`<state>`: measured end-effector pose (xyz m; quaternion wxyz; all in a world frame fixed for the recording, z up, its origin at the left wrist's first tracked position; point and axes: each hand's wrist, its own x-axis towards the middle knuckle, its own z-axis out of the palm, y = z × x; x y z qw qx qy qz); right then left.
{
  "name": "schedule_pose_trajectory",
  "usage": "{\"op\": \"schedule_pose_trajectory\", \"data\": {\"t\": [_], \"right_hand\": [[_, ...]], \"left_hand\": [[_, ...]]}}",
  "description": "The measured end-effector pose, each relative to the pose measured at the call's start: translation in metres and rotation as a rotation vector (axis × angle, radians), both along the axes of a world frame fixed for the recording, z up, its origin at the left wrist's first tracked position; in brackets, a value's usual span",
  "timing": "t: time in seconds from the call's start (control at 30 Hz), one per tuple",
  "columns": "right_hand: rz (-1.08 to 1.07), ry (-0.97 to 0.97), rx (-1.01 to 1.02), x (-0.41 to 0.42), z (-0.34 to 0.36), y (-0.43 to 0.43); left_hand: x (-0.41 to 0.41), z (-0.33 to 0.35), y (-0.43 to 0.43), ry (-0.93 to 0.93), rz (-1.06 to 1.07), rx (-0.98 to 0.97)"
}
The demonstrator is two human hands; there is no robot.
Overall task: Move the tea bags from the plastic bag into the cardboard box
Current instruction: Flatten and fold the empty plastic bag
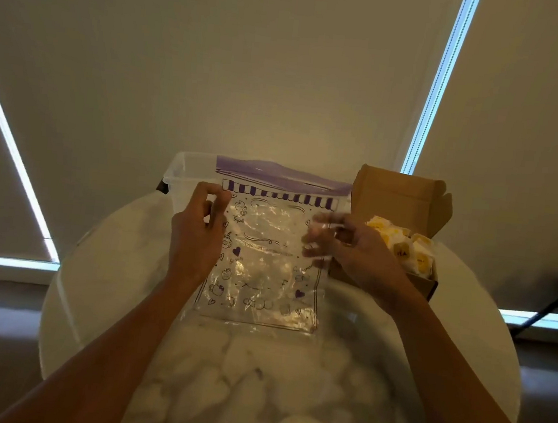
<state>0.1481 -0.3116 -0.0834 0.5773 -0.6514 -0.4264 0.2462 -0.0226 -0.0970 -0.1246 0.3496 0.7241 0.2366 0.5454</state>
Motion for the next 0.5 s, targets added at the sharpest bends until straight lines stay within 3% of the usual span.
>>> {"op": "schedule_pose_trajectory", "data": {"t": [0.1,0.17,0.33,0.5], "right_hand": [[0.222,-0.061,-0.322,0.009,-0.007,-0.007],[0.288,-0.056,-0.416,0.011,-0.008,-0.01],[0.232,-0.087,-0.341,0.01,-0.005,-0.014],[0.339,-0.115,-0.448,0.008,-0.007,-0.018]], "left_hand": [[-0.002,0.001,0.005,-0.047,0.066,-0.002],[-0.003,0.002,0.007,-0.064,0.092,-0.011],[-0.003,0.002,0.009,-0.079,0.14,-0.006],[-0.003,0.003,0.009,-0.063,0.165,-0.019]]}}
